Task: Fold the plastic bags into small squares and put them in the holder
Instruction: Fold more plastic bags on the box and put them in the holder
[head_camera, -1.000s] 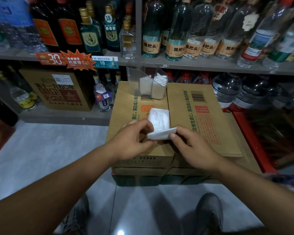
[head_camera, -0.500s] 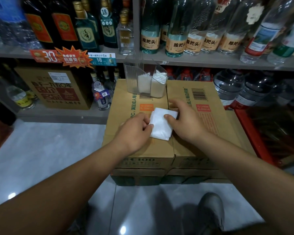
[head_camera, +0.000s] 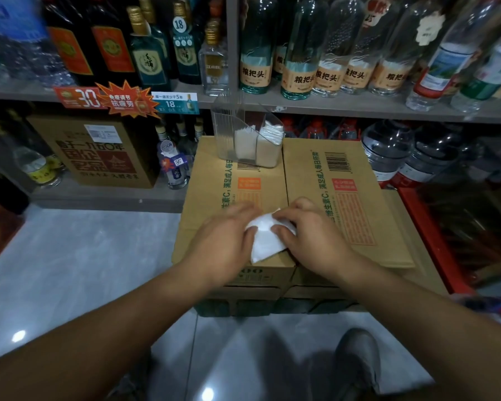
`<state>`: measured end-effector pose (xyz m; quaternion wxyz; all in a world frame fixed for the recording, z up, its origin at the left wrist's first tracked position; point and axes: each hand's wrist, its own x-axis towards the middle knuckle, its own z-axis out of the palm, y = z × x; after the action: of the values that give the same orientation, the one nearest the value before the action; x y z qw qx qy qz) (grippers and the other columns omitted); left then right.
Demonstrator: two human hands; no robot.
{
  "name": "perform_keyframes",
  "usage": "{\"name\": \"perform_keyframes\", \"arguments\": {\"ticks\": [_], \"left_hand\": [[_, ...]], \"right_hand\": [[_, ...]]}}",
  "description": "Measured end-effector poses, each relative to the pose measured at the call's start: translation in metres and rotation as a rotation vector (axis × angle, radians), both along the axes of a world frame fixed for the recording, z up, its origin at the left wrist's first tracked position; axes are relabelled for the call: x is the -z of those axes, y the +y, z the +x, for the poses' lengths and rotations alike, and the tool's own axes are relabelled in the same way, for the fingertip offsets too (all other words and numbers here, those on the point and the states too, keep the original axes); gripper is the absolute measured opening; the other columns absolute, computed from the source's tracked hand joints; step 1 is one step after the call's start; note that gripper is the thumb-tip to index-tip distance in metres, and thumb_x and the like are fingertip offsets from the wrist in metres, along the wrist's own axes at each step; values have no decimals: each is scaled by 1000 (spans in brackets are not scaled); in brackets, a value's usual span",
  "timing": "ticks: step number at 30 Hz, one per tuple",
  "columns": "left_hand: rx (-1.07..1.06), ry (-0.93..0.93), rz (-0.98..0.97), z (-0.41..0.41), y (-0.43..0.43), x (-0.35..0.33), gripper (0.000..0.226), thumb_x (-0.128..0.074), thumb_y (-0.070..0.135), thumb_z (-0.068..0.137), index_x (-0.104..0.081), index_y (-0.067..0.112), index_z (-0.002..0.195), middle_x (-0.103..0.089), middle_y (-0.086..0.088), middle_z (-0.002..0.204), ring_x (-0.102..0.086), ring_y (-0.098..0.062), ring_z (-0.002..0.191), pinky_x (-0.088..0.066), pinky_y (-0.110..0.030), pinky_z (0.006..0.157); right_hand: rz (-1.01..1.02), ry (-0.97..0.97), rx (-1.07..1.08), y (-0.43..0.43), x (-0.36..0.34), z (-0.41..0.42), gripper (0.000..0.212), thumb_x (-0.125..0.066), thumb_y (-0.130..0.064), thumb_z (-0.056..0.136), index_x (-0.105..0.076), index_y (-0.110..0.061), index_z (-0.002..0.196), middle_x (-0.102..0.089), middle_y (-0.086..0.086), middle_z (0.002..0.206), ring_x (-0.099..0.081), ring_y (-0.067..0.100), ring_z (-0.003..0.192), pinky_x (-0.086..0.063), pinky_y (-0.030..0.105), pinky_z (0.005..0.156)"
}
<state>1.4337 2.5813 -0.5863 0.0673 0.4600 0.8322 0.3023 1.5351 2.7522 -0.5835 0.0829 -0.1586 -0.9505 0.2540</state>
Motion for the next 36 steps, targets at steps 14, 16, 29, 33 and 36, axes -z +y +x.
{"name": "perform_keyframes", "arguments": {"ticks": [14, 16, 29, 33, 36], "left_hand": [[129, 340, -487, 22, -15, 25, 96, 12, 73, 90, 8, 7, 160, 9, -11, 169, 14, -21, 156, 7, -51, 125], [131, 328, -474, 21, -15, 24, 91, 5, 68, 92, 9, 7, 160, 10, -11, 169, 14, -20, 156, 9, -51, 125], [119, 299, -505, 21, -13, 20, 82, 7, 59, 94, 15, 11, 159, 16, -6, 169, 19, -16, 154, 12, -47, 125], [123, 265, -518, 21, -12, 17, 87, 13, 61, 88, 15, 12, 159, 17, -5, 169, 21, -14, 154, 12, -47, 125], [131, 237, -536, 21, -12, 14, 82, 9, 61, 93, 17, 13, 159, 19, -4, 168, 23, -13, 153, 12, -47, 124]], "right_hand": [[311, -354, -291, -16, 4, 30, 82, 6, -67, 93, 9, -22, 161, 21, -7, 166, 27, 7, 150, 11, 38, 125], [302, -377, -302, -14, 5, 30, 80, 8, -64, 91, 15, -24, 159, 25, -8, 165, 31, 6, 148, 12, 39, 124], [302, -386, -316, -11, 5, 27, 78, 9, -65, 90, 13, -28, 159, 24, -10, 165, 30, 7, 148, 15, 40, 123], [320, -371, -320, -10, 8, 28, 79, 9, -64, 89, 12, -28, 160, 22, -9, 166, 29, 8, 149, 14, 41, 124], [322, -377, -319, -10, 6, 27, 80, 11, -64, 87, 12, -29, 160, 23, -11, 165, 29, 8, 149, 14, 41, 124]]}}
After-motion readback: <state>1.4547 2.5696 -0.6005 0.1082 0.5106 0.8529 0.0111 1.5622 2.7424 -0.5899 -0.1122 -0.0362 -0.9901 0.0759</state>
